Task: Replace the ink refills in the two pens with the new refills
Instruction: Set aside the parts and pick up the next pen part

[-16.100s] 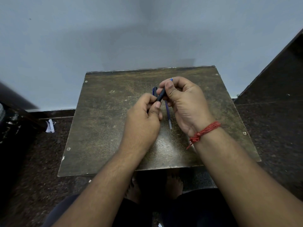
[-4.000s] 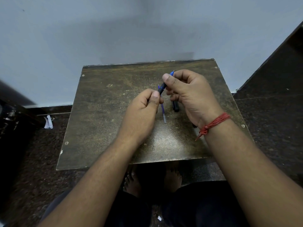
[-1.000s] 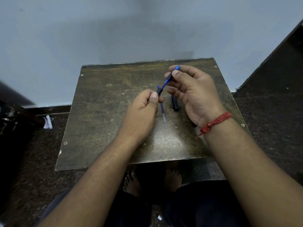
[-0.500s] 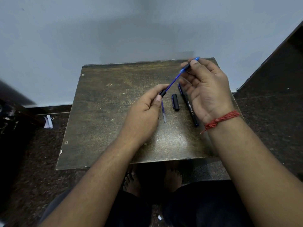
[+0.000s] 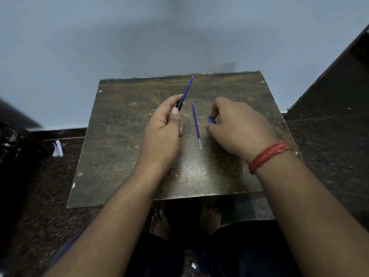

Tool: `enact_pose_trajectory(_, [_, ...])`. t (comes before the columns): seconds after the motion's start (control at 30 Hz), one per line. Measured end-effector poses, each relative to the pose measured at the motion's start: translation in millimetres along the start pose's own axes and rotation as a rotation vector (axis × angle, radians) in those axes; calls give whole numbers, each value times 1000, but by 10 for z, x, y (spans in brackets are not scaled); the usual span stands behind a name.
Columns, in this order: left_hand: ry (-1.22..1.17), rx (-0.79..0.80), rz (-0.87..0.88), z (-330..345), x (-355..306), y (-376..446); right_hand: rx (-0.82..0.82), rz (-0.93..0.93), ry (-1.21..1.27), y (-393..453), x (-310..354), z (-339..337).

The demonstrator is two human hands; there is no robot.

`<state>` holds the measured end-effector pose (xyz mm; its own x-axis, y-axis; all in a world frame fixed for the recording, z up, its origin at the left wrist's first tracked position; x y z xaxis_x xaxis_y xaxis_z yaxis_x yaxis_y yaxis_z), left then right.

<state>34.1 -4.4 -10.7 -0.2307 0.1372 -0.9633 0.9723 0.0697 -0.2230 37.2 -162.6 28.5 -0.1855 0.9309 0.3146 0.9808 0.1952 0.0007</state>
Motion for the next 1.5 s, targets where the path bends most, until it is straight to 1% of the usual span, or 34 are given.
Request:
enact_pose_trajectory(0.13, [3,-7,-2,-7,-3,7,60,-49,-94,-45,129,48])
enact_pose_trajectory(0.23, [7,-13,0,-12,-16,-2,121,-36,-105,-54,105,94])
enact_pose_trajectory(0.37, [-8,-3,0,-3,-13,1,160,-22,-133,-53,64,130])
enact_pose_trajectory(0.6, [6,10,-6,6,-17,-15,205,-29,-96,-25,7,164])
enact_pose_trajectory(0.63, [8,11,-4,8,-19,-18,168,-27,-79,-19,-2,132])
enact_pose_trajectory(0.67, [8,10,-3,9,-20,-17,95,-26,-57,-11,-10,77])
enact_pose_trajectory(0.73, [4,11,-5,10,-20,-19,-127,-22,16,-4,-13,-65])
enact_pose_trajectory(0.8, [8,13,-8,11,-19,-24,-324,-7,150,-6,-19,-162])
enact_pose_trajectory(0.87, [15,14,-7,15,-11,-26,-411,21,317,8,-52,-139])
enact_pose_trajectory(1.03, [38,36,2,48,-23,-43,-361,75,761,71,-19,72])
enact_pose_trajectory(1.13, [74,66,32,101,-45,-101,-351,105,952,71,35,120])
enact_pose_trajectory(1.23, [99,69,51,117,-55,-125,-355,128,1061,53,49,128])
enact_pose_trajectory(1.37, [156,70,83,129,-77,-144,-377,137,1127,49,42,117])
enact_pose_trajectory(1.5, [210,62,84,128,-105,-173,-479,153,1166,73,-37,62])
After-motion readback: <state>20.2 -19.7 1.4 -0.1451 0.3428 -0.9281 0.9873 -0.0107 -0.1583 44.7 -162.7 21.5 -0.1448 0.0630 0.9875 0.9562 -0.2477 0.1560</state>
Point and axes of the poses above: each hand's wrist, its own y-axis towards the middle knuckle, its own z-axis out of the palm, x = y × z, the point moved 4 cm from there along y, towards the middle knuckle, and after that the axes turned 13 degrees about -z, right-handed, at the moved point
